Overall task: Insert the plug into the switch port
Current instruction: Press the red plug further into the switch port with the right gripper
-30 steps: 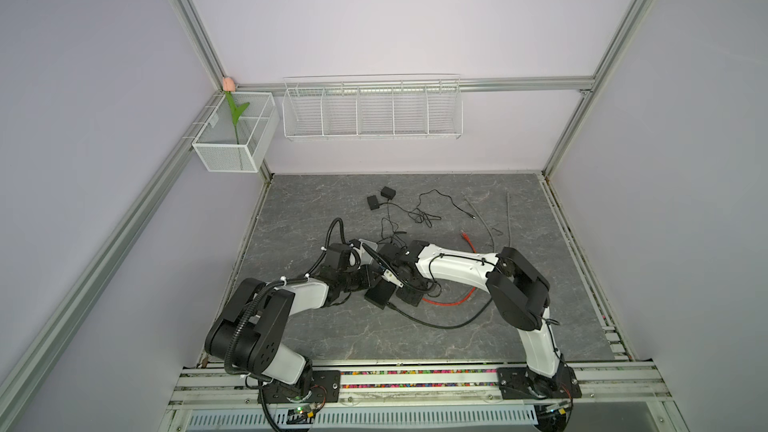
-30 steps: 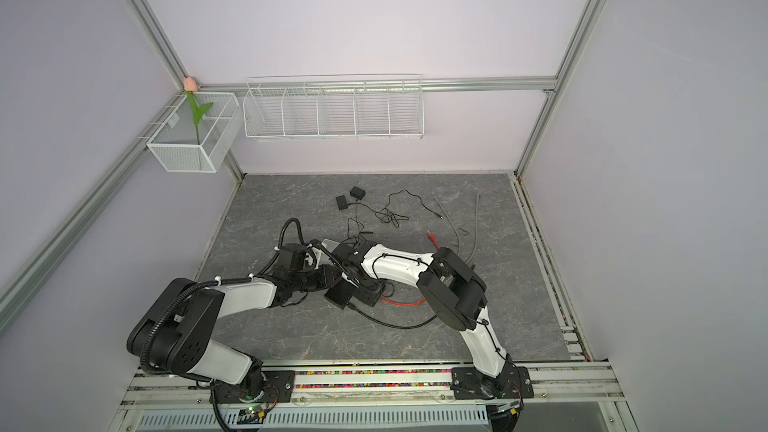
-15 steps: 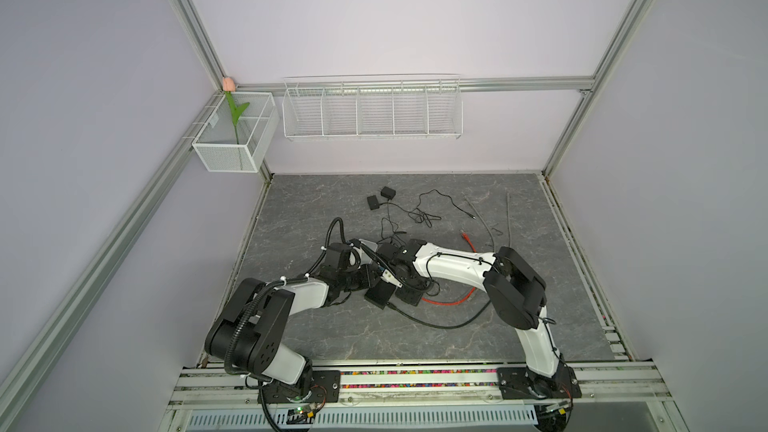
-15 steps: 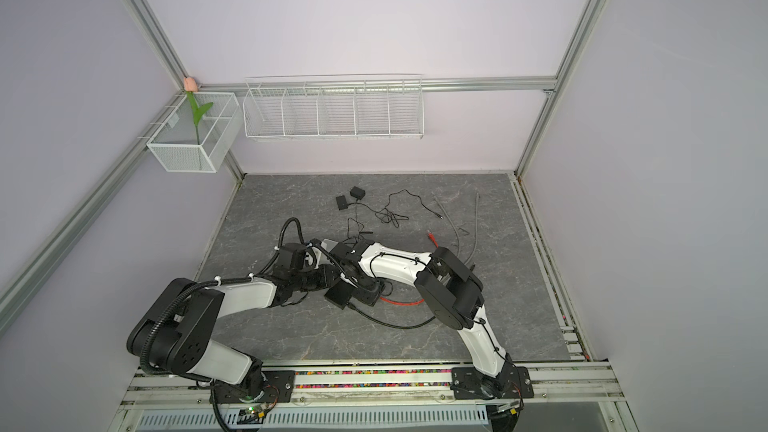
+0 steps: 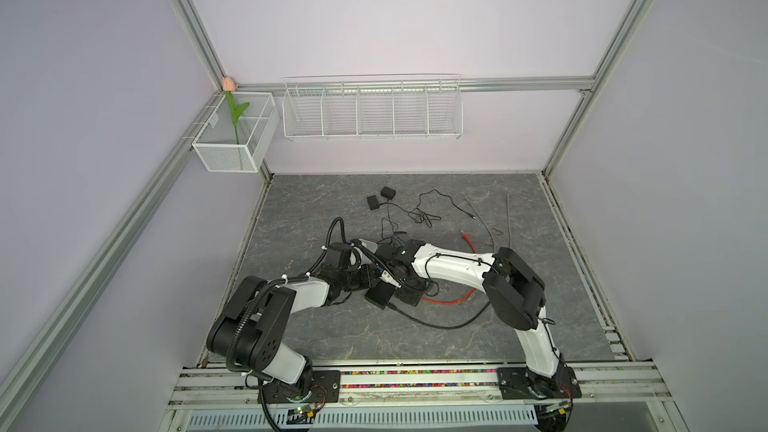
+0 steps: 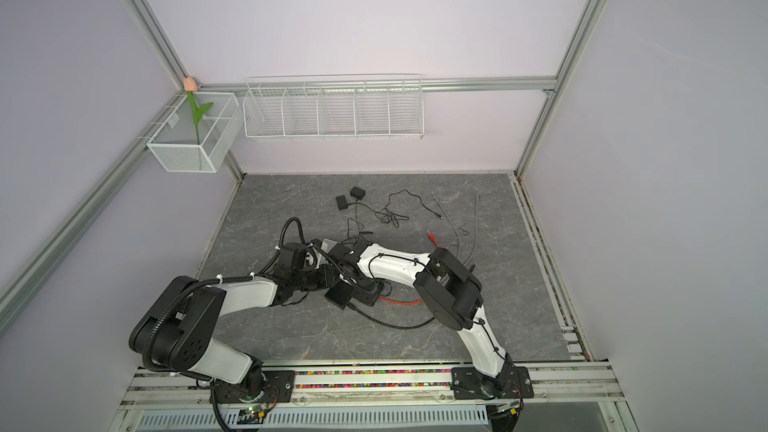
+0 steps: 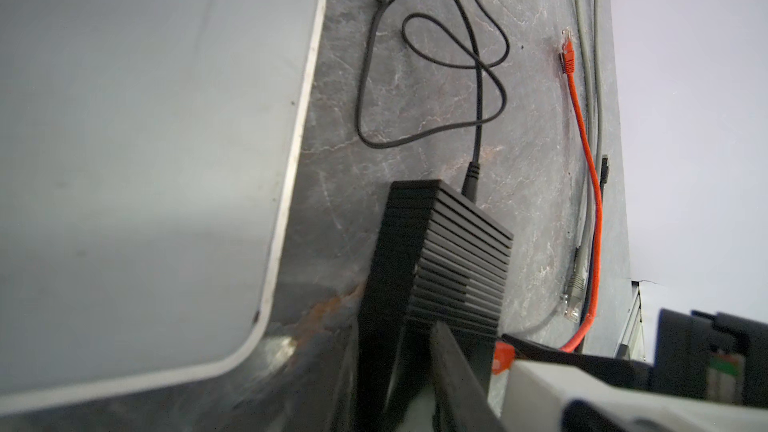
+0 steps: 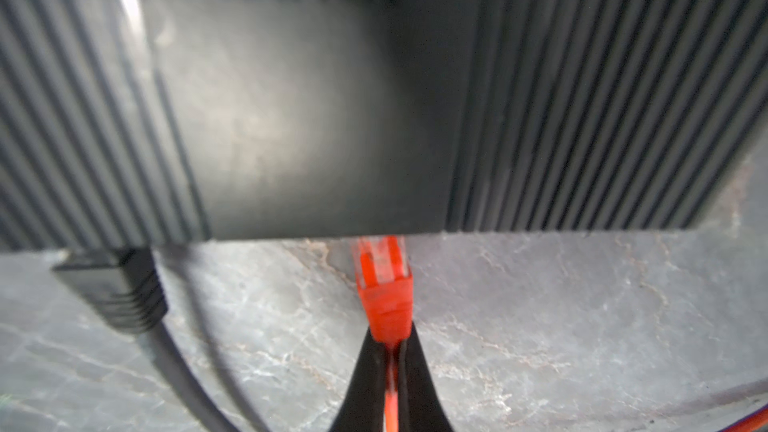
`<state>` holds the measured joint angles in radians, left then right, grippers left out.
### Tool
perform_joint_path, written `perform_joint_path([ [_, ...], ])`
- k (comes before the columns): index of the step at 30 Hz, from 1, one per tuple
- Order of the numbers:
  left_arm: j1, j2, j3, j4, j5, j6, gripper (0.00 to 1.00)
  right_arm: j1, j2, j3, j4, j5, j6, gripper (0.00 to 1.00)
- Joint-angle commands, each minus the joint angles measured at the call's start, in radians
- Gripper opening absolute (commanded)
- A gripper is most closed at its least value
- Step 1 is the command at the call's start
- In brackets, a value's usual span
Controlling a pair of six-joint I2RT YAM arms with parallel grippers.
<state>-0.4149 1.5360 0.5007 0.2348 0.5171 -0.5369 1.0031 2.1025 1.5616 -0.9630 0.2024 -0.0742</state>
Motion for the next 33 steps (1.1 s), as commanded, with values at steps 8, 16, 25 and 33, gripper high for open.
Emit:
perform_joint_path([
  [8, -0.009, 0.02, 0.015, -0.009, 0.034, 0.016, 0.3, 0.017, -0.019, -0.022, 0.178, 0.023, 0.037, 0.06],
  [16, -0.023, 0.038, 0.012, -0.008, 0.041, 0.023, 0.3, 0.038, -0.111, -0.127, 0.381, 0.0, 0.012, 0.06],
  [25, -0.077, 0.056, 0.047, -0.074, 0.026, 0.066, 0.3, 0.032, -0.194, -0.218, 0.553, -0.043, -0.065, 0.06],
  [33, -0.096, 0.079, 0.047, -0.075, 0.034, 0.077, 0.3, 0.023, -0.214, -0.266, 0.641, -0.082, -0.111, 0.07],
])
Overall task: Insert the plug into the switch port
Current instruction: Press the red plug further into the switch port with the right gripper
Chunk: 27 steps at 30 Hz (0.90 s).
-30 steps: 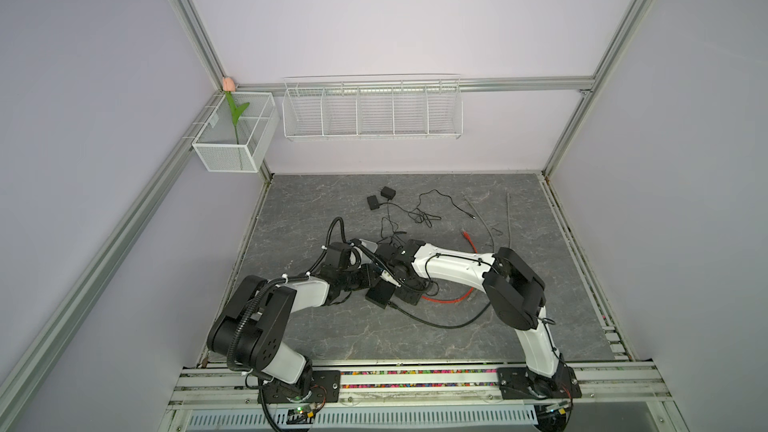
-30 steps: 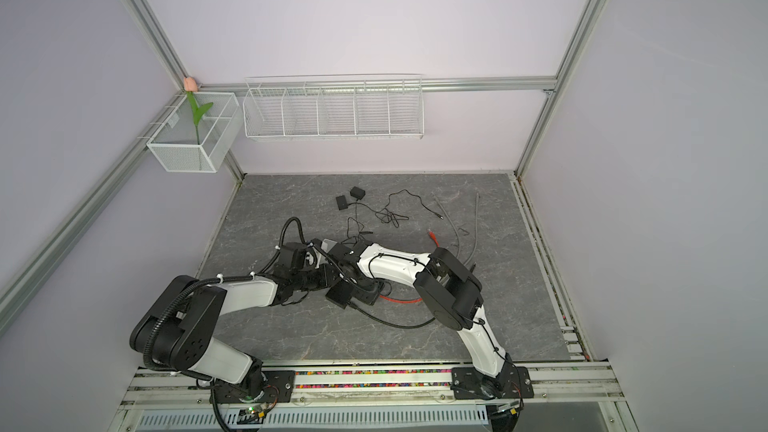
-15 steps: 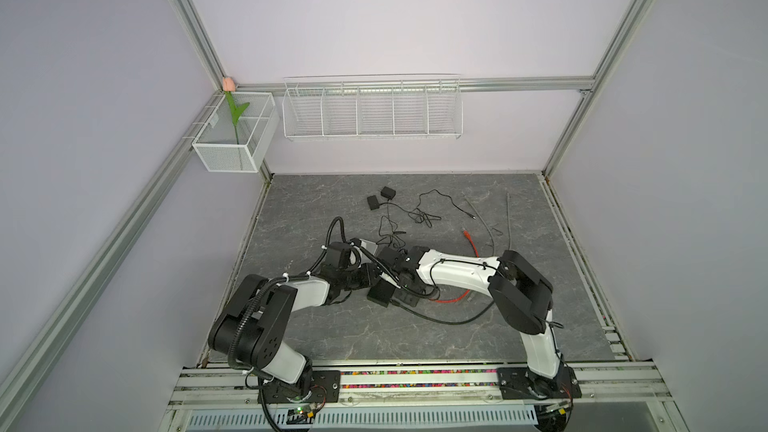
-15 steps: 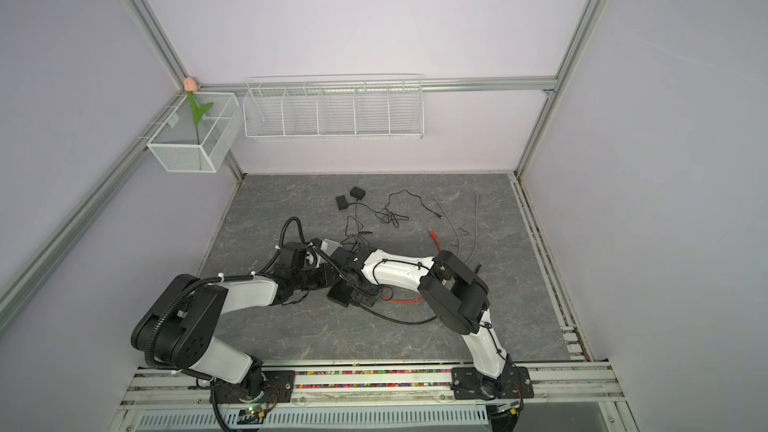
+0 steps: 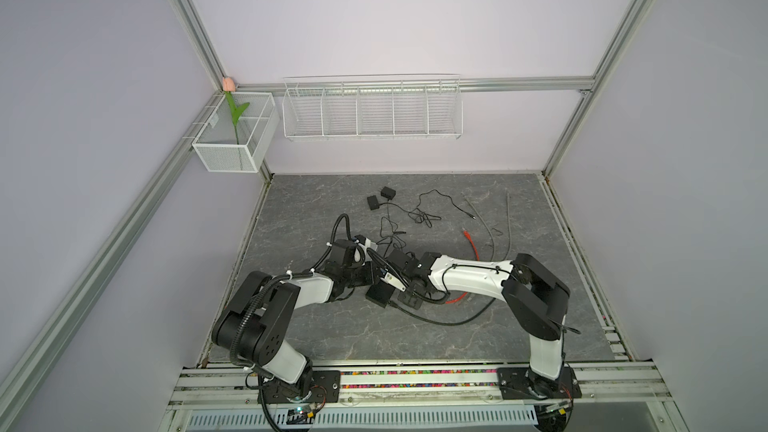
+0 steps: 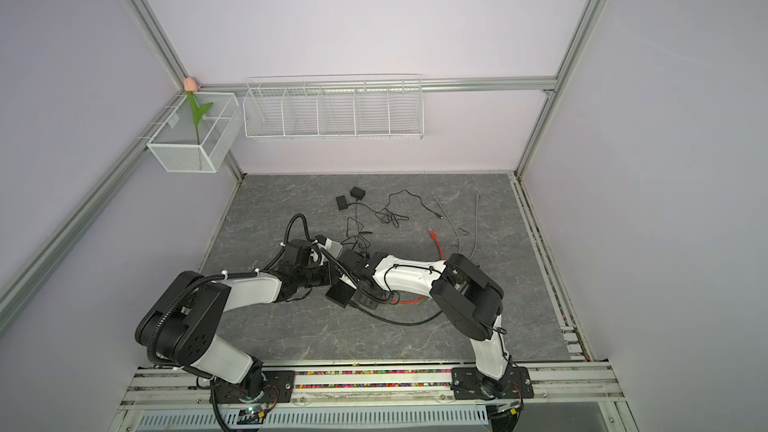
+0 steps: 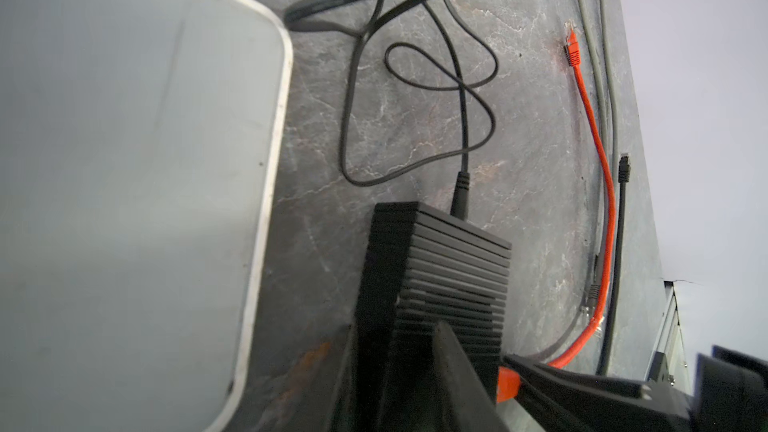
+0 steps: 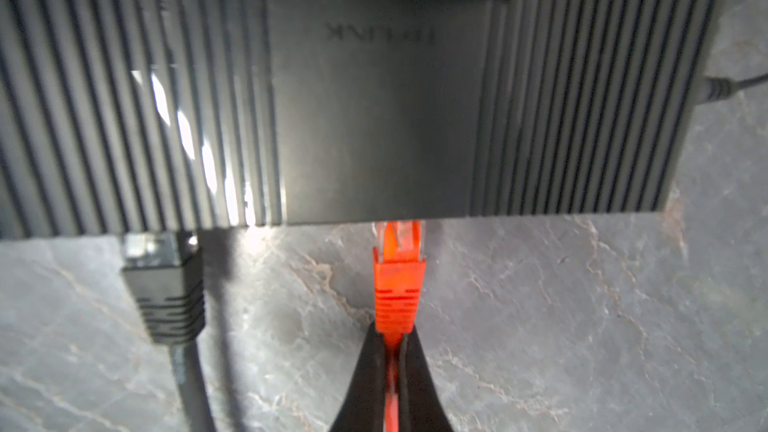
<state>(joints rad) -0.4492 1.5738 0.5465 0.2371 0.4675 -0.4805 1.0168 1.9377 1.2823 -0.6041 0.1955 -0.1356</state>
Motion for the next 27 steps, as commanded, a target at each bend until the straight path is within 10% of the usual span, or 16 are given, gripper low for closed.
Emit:
perform_joint_path([
  [1, -0.065, 0.043, 0.001, -0.078, 0.084, 0.02, 0.3, 0.007, -0.052, 0.01, 0.288, -0.08, -0.051, 0.07],
  [27, -0.104, 0.043, -0.074, -0.013, 0.105, -0.015, 0.29, -0.03, 0.02, 0.047, 0.386, -0.118, -0.013, 0.06],
])
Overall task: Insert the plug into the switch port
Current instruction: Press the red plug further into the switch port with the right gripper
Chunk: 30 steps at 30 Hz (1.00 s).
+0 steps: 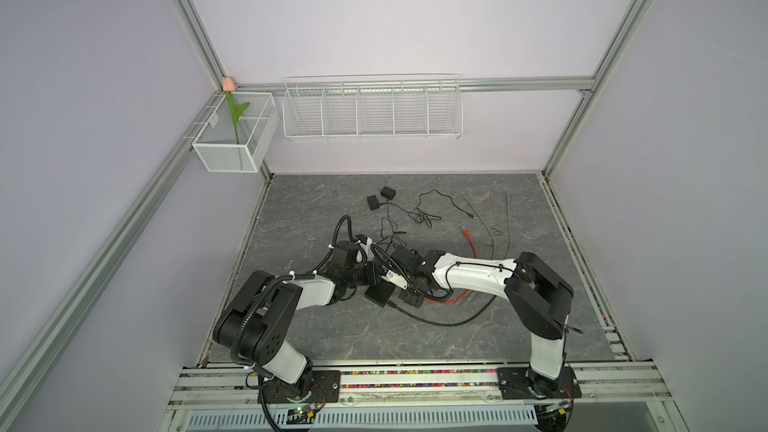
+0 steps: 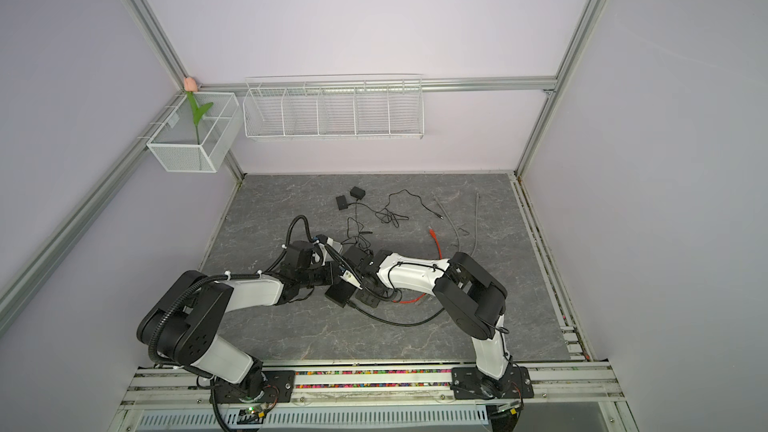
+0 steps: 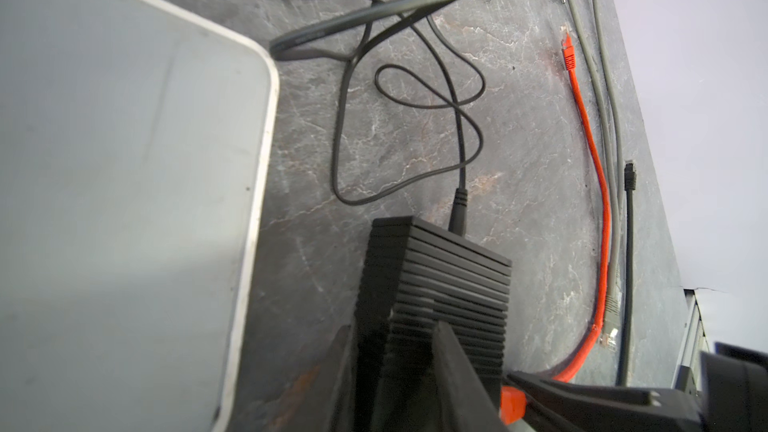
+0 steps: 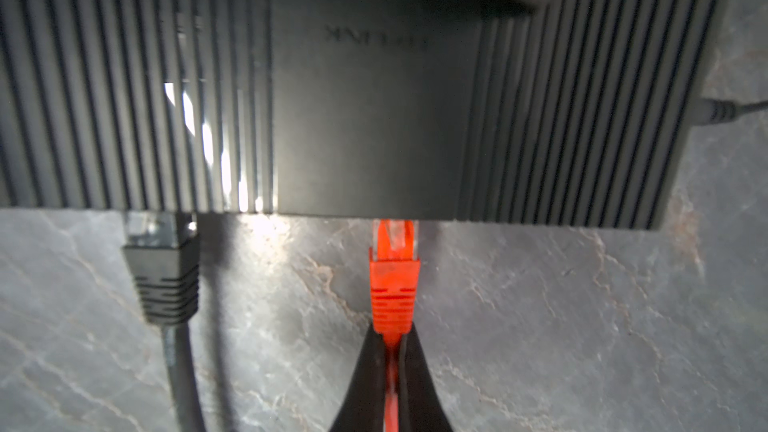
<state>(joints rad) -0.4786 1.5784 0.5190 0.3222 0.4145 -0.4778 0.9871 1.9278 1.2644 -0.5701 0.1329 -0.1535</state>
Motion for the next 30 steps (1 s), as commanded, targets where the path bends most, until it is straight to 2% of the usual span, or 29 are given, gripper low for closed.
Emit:
perform_joint_path([
  [1, -0.075, 0.039, -0.049, -0.096, 0.156, -0.02, 0.29, 0.0, 0.034, 0.067, 0.355, -0.056, 0.012, 0.06],
  [30, -0.159, 0.083, -0.138, 0.083, 0.14, -0.121, 0.29, -0.007, 0.11, 0.117, 0.501, -0.106, 0.145, 0.07],
])
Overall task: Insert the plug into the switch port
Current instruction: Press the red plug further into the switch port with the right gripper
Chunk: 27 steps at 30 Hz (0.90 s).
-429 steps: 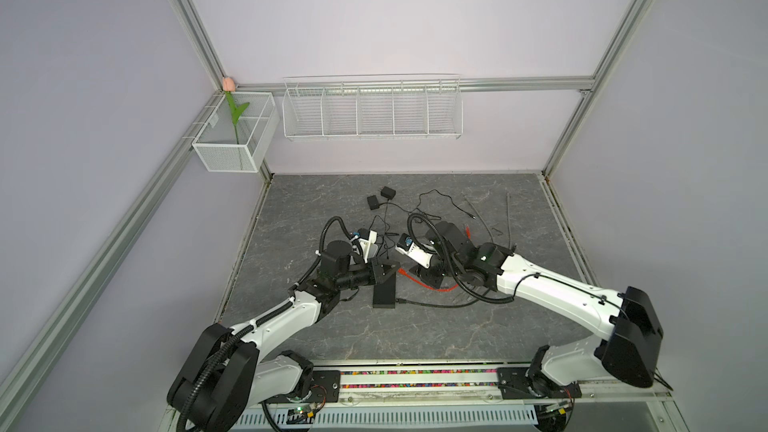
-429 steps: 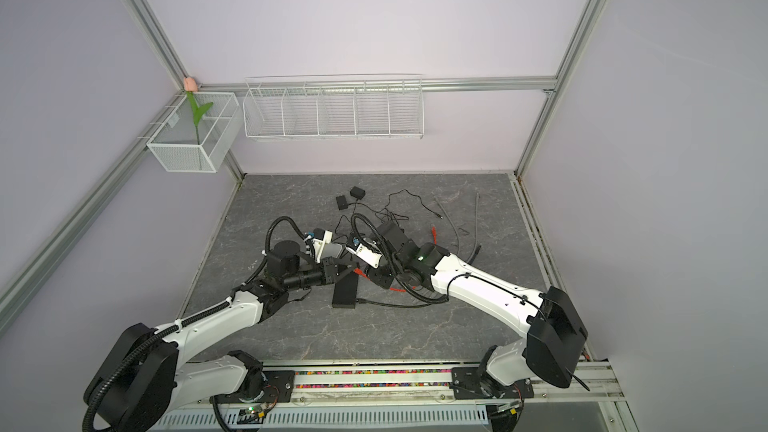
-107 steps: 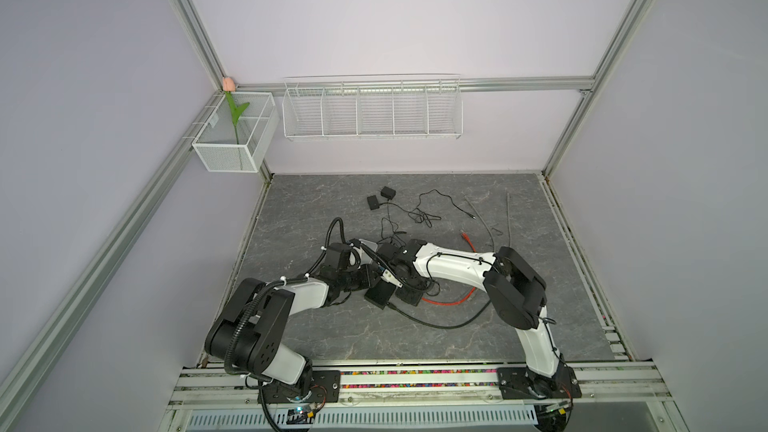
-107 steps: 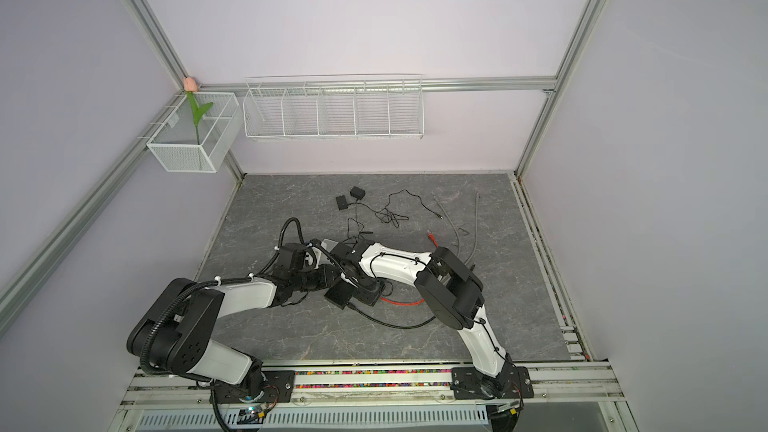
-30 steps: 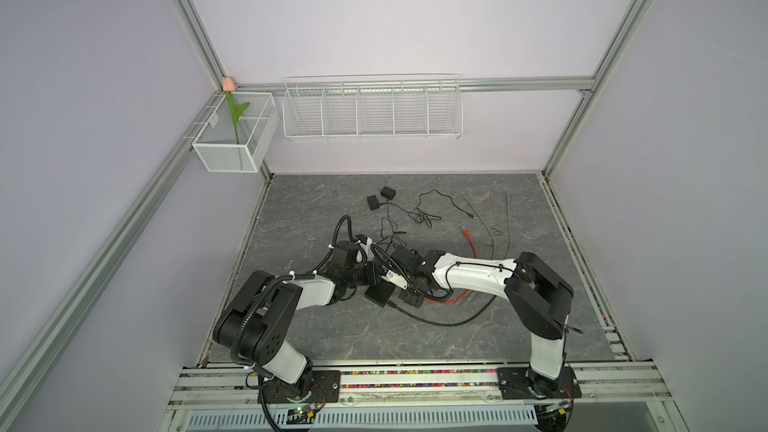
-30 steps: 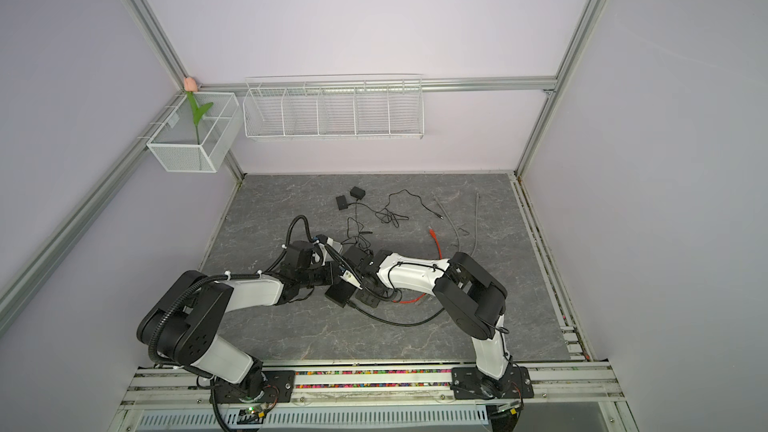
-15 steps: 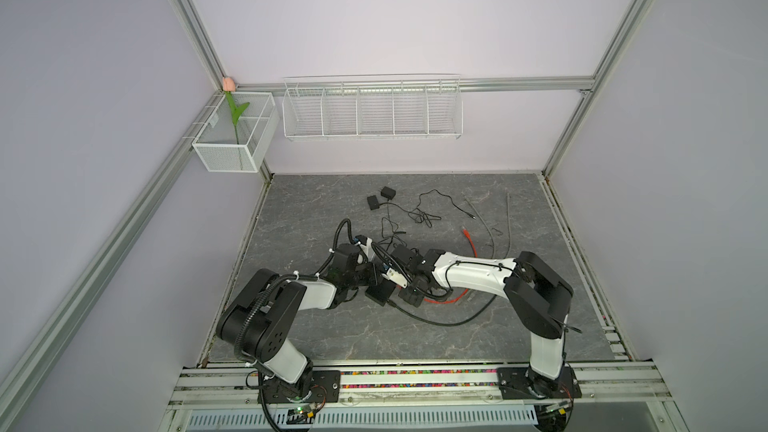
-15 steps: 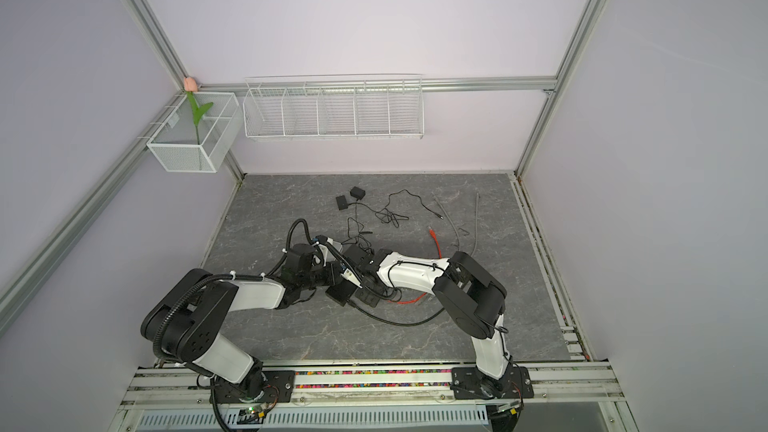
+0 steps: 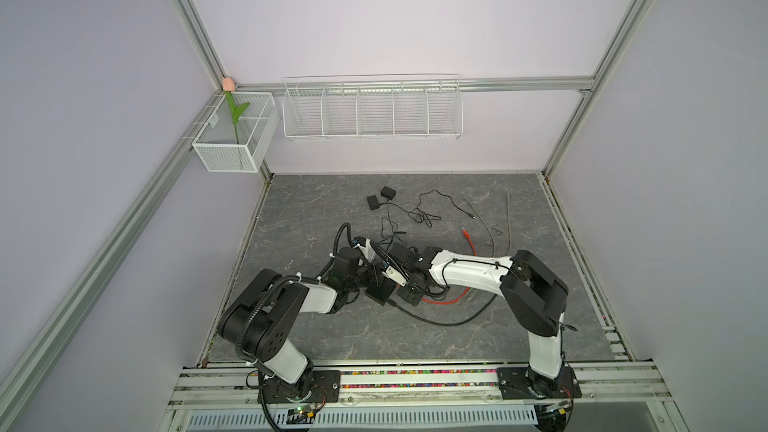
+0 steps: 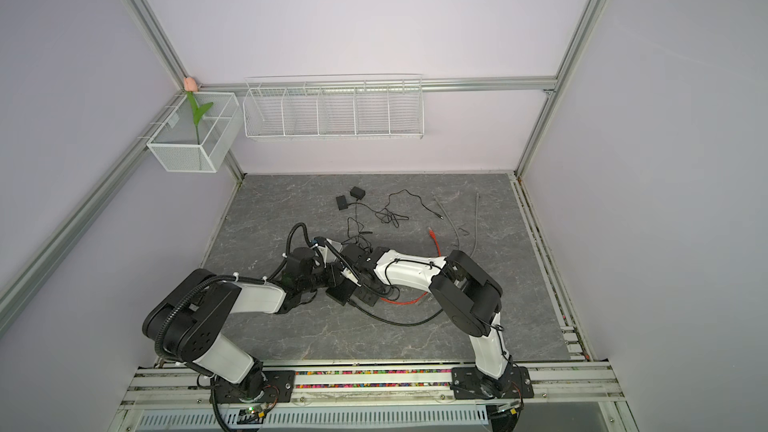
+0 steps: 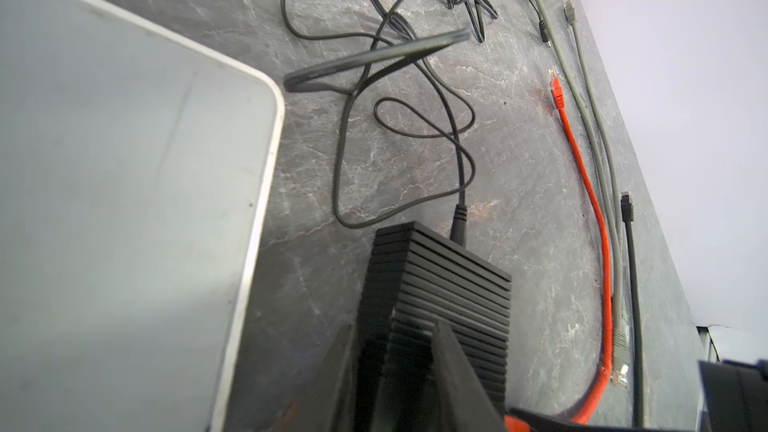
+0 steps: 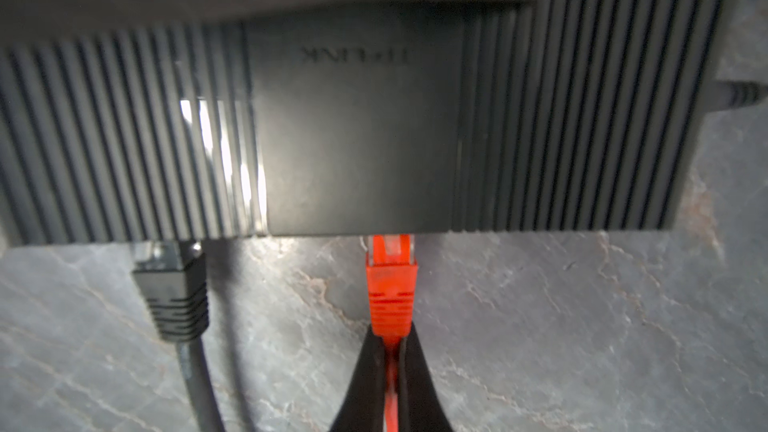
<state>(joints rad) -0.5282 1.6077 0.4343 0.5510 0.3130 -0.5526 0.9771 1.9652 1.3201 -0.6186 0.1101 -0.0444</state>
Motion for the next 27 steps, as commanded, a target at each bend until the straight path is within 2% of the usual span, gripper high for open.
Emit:
perform_joint_path([
  [1, -0.11, 0.058, -0.056, -0.14, 0.244, -0.048, 0.29, 0.002, 0.073, 0.061, 0.557, -0.087, 0.037, 0.07],
  [10, -0.113, 0.065, -0.063, -0.125, 0.251, -0.05, 0.28, -0.018, 0.061, 0.04, 0.636, -0.211, 0.037, 0.06],
  [14, -0.113, 0.052, -0.049, -0.155, 0.247, -0.038, 0.28, -0.017, 0.067, 0.042, 0.605, -0.202, 0.016, 0.07],
  [20, -0.11, 0.052, 0.018, -0.215, 0.254, -0.013, 0.28, -0.021, 0.034, -0.068, 0.654, -0.176, 0.014, 0.07],
  [27, -0.113, 0.068, 0.037, -0.229, 0.265, -0.015, 0.28, -0.02, 0.048, -0.045, 0.647, -0.187, 0.003, 0.07],
])
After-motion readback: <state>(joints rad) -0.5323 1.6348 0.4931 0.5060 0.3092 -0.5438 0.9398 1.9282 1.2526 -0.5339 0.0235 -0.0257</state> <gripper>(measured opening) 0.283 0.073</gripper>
